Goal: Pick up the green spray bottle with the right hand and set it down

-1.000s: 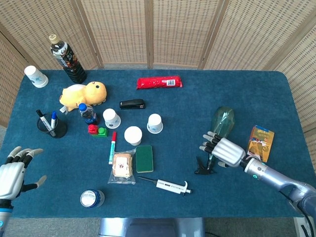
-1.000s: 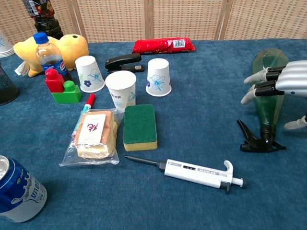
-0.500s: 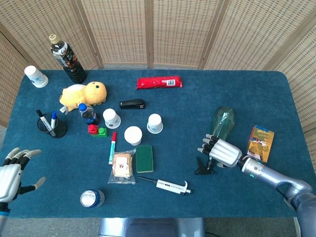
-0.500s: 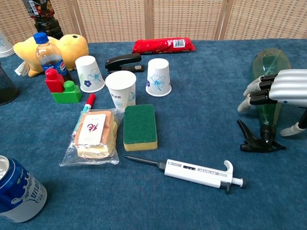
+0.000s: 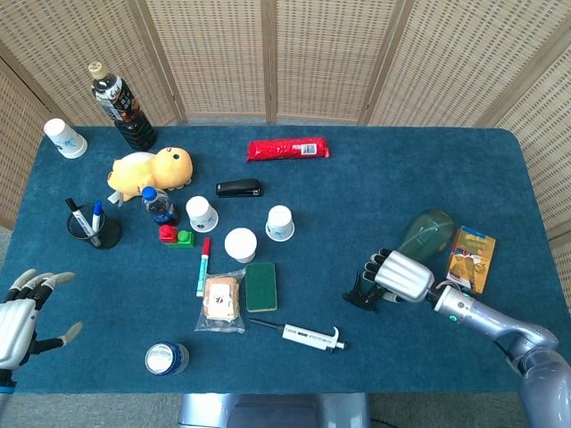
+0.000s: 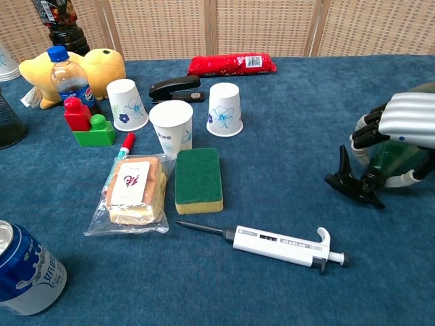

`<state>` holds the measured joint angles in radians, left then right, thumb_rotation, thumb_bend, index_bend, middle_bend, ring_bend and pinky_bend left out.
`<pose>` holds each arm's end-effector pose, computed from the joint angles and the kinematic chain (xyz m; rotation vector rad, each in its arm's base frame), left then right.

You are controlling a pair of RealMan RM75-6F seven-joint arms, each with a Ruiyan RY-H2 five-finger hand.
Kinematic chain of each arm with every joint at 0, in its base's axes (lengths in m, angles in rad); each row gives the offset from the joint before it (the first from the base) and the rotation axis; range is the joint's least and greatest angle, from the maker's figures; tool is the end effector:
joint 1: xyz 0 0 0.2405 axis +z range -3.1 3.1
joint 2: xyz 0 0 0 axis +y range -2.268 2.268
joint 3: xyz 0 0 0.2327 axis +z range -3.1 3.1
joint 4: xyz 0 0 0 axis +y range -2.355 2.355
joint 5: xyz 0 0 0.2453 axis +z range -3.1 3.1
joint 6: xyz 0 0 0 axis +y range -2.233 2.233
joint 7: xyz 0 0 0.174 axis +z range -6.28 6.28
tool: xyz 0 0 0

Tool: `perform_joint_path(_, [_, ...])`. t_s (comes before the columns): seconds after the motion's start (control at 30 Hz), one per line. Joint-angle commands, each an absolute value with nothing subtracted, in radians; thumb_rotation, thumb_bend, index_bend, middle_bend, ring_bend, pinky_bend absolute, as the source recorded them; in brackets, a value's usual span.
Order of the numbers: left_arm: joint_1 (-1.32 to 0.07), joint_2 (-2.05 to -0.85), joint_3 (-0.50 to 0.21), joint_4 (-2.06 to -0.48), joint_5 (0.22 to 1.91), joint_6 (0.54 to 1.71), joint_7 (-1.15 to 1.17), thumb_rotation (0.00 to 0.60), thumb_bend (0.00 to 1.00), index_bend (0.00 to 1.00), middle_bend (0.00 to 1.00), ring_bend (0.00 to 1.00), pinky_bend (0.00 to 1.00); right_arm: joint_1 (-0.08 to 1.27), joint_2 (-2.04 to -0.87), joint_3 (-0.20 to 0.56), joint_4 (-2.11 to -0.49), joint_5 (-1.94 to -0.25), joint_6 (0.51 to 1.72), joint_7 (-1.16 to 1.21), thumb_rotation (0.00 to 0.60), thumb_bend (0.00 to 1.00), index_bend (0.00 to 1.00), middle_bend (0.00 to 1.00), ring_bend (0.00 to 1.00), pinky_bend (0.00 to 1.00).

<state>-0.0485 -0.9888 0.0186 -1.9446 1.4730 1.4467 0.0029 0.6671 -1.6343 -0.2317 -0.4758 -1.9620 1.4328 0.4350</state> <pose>-0.2594 0.1799 0.1082 -1.3380 -1.1745 -0.9423 -0.2657 -0.3535 -0.0006 2.3731 -0.2527 0.9311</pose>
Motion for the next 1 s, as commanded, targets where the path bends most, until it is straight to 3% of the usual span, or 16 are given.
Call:
perform_joint_path(0.03, [-0.047,-0.987,0.019,-1.943,1.474,1.448,-0.002,0.6,0.28,0.2,0.28,0.2,0.07,0.656,-1.643,-0.228,-0.475,-1.947,1.44,0.454,0.6,0.32,0.57,0.51,0.41,0.49])
perform_joint_path(0.23, [-0.046,-0.985,0.019,-1.94,1.477,1.448,-0.012,0.6,0.28,0.2,0.28,0.2,0.08,0.643,-1.638,-0.182,-0.534,-1.88,1.453,0.523,0.6,0.32,0.59,0.54,0.43,0.52])
perform_joint_path(0.43, [-0.05,-0.987,0.012,-1.937,1.47,1.443,-0.021,0.6,0.28,0.2,0.28,0.2,0.08,0.645,-1.562,-0.088,-0.761,-1.752,1.422,0.669,0.6,0.32,0.6,0.54,0.44,0.52])
perform_joint_path(0.67, [-0.054,-0.995,0.006,-1.923,1.46,1.435,-0.043,0.6,0.28,0.2,0.28,0.2,0.08,0.659,-1.418,0.029,-1.069,-1.577,1.302,0.798,0.6,0.32,0.61,0.55,0.45,0.53])
perform_joint_path(1.0, [-0.055,-1.001,0.004,-1.907,1.451,1.425,-0.067,0.6,0.28,0.19,0.28,0.2,0.08,0.646,-1.307,0.183,-1.273,-1.334,1.135,0.989,0.6,0.32,0.6,0.55,0.45,0.53])
